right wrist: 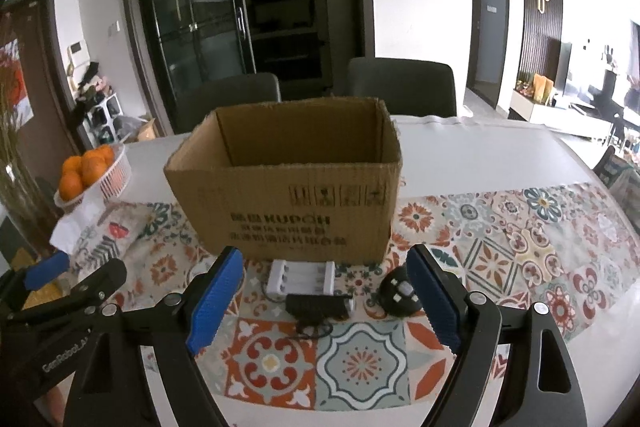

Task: Organize rigid objects
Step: 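Move both grippers back toward the white plug adapter and black flashlight, then grasp the white plug adapter with the left gripper while the right gripper grasps the black flashlight, then lift and carry the adapter with the left gripper while the right gripper carries the flashlight to the box, then lower both grippers into the box and open them, releasing adapter and flashlight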

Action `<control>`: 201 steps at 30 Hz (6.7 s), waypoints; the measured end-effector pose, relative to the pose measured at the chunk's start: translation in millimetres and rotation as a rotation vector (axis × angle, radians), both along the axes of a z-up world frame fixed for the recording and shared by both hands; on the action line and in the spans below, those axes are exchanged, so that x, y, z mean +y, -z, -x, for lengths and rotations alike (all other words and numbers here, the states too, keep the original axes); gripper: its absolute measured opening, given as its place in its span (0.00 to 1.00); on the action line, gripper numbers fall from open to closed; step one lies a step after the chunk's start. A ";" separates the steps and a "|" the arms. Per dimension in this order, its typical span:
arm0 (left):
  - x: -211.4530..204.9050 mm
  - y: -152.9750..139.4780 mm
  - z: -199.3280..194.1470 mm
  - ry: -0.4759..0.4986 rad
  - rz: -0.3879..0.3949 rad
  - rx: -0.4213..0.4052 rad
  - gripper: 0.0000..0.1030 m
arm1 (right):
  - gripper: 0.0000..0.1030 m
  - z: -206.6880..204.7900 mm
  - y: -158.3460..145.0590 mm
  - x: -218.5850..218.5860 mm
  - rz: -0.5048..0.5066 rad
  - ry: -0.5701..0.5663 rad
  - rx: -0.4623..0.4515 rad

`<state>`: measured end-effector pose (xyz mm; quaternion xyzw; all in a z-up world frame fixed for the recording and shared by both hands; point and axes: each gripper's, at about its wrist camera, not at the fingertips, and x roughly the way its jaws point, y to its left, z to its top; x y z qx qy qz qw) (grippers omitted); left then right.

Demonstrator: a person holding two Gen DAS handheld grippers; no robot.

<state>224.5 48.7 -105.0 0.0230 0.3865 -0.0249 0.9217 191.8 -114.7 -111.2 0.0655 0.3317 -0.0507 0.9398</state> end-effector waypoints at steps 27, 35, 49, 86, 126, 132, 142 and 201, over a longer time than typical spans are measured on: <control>-4.6 80.4 -15.2 0.070 0.016 0.038 0.80 | 0.82 -17.0 84.4 2.6 -0.017 -0.035 0.117; -7.2 102.2 -25.8 0.092 0.015 0.082 0.80 | 0.82 -30.1 102.7 1.6 -0.041 -0.038 0.149; -6.9 116.2 -46.8 0.071 0.034 0.112 0.79 | 0.82 -56.6 119.4 4.7 -0.063 -0.061 0.174; -12.3 107.3 -44.3 0.093 0.055 0.141 0.46 | 0.73 -43.6 109.3 -4.5 -0.090 -0.051 0.190; -29.6 -40.1 -22.2 0.186 0.080 -0.068 0.46 | 0.73 -13.0 -33.3 -16.3 -0.058 -0.034 -0.048; -34.1 -60.4 -30.1 0.197 0.083 -0.103 0.46 | 0.73 -18.0 -54.1 -15.9 -0.048 -0.040 -0.080; -42.2 -82.0 -58.0 0.222 0.097 -0.112 0.46 | 0.73 -37.1 -80.7 -18.6 -0.025 -0.050 -0.107; -86.8 -20.5 -207.4 0.238 0.091 0.344 0.46 | 0.73 -206.4 -11.9 -63.7 -0.177 -0.087 0.383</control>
